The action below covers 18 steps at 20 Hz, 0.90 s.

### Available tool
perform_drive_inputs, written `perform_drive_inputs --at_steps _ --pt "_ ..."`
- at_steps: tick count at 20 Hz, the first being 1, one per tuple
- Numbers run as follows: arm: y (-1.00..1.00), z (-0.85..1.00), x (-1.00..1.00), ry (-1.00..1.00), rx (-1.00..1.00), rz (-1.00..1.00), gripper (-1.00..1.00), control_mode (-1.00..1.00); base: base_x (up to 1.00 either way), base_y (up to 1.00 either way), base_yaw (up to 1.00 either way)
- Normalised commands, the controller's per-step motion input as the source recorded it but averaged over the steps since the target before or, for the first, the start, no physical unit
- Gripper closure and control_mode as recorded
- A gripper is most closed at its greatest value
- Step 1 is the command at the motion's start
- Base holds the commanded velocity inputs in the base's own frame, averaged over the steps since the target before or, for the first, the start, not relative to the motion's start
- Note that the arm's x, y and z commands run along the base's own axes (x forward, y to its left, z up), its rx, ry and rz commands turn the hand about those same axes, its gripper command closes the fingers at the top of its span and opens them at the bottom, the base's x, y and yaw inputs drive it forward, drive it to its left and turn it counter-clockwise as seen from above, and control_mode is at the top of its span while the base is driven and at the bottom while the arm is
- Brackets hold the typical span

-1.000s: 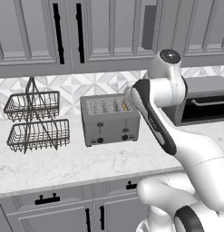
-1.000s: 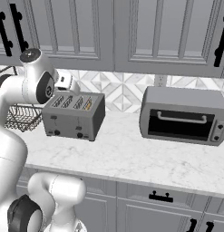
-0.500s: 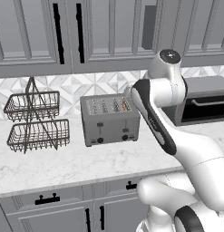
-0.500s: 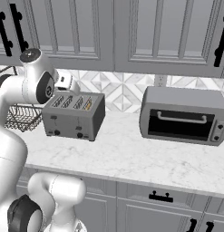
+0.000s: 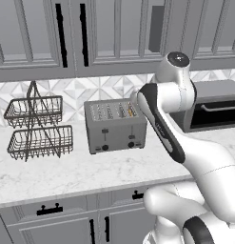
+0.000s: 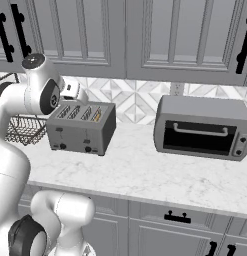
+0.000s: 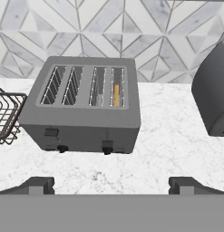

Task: Start the toaster. Once the lever pops up, take the bread to the plate on the dining counter.

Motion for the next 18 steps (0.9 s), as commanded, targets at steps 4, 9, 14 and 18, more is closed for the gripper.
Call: perform_drive_inputs --at_steps 4,9,14,18 --pt "0.0 0.0 0.0 0.0 0.0 0.0 -1.0 -1.0 0.0 0.0 0.0" --pt "0.0 0.0 0.0 0.0 0.0 0.0 -1.0 -1.0 0.0 0.0 0.0" --pt "0.0 0.0 0.0 0.0 0.0 0.0 -1.0 -1.0 0.0 0.0 0.0" --pt "0.0 0.0 0.0 0.0 0.0 0.0 -1.0 -1.0 0.0 0.0 0.0"
